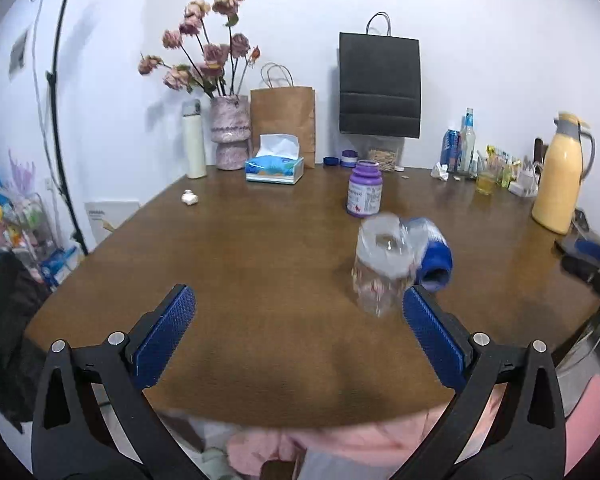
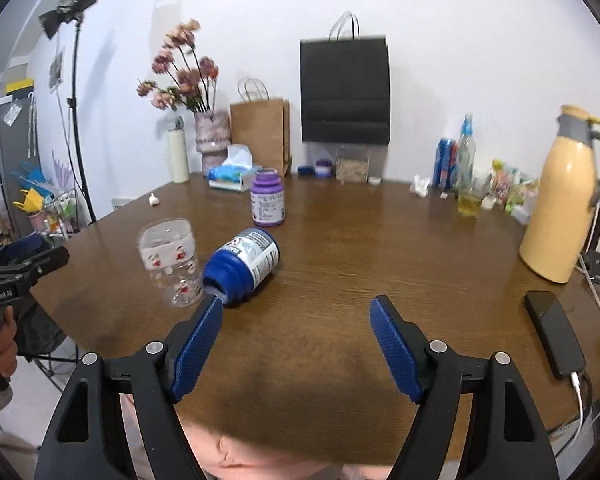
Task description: Flip cup upright
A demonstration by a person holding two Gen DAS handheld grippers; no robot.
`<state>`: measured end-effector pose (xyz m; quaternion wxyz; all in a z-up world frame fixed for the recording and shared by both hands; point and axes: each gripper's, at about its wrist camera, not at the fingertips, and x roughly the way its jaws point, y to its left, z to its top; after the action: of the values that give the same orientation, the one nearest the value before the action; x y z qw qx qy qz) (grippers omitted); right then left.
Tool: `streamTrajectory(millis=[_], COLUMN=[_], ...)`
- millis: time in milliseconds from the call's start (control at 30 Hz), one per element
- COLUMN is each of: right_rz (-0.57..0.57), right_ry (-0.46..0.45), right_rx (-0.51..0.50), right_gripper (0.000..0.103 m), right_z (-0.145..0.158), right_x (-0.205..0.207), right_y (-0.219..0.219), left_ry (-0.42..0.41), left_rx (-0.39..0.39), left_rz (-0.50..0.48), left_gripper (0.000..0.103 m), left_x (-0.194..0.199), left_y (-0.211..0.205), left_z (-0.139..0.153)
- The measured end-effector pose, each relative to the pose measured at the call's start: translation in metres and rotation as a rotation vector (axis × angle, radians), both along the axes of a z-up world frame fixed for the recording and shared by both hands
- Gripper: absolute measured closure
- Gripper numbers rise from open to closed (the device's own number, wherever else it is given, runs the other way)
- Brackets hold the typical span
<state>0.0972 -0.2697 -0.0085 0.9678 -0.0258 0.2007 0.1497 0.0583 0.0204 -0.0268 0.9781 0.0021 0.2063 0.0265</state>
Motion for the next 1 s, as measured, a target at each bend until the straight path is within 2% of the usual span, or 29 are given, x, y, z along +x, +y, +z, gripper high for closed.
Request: streamTrajectory(millis=[67,100,200,300,400,600,1000], right_rz=[-0.008,-0.021,-0.014,-0.022,-0.021,-0.01,-0.012], right_ry=[-0.06,-0.062,0.026,0.041,0.026,0.048,0.032], right_rx=[0.027,0.038,0.058,0.058,0.057,0.071,0.068], right_gripper=[0.022,0.022,0.022,0.022,0.022,0.022,0.022], right_z=[-0.008,-0.013,-0.034,-0.038,-0.034,-0.038,-0.038], right_x=[-0.032,-0.047,-0.079,-0.094,-0.091,-0.091,-0.092], right_y=[-0.006,-0.009,-0.011,-0.012,-0.011,-0.008,-0.01], left_ry=[-0.048,-0.058,-0.013,0.004,-0.006,-0.033,-0.093], left_rx=[0.045,0.041,-0.04,-0.024,-0.061,-0.056,-0.052], left_rz=[-0.004,-0.009,-0.059,-0.052,-0.048,-0.054,-0.073], left_gripper=[0.0,0.0,0.0,0.0,0.0,0.0,0.0], left_x=[-0.032,-0.047,-0.073,-0.08,-0.078,-0.083,-0.092], left_y=[-0.004,-0.004,0.001,-0.002,0.002,0.001,-0.003], left_z=[-0.006,-0.009,-0.017,-0.022,-0.019,-0.016,-0.008])
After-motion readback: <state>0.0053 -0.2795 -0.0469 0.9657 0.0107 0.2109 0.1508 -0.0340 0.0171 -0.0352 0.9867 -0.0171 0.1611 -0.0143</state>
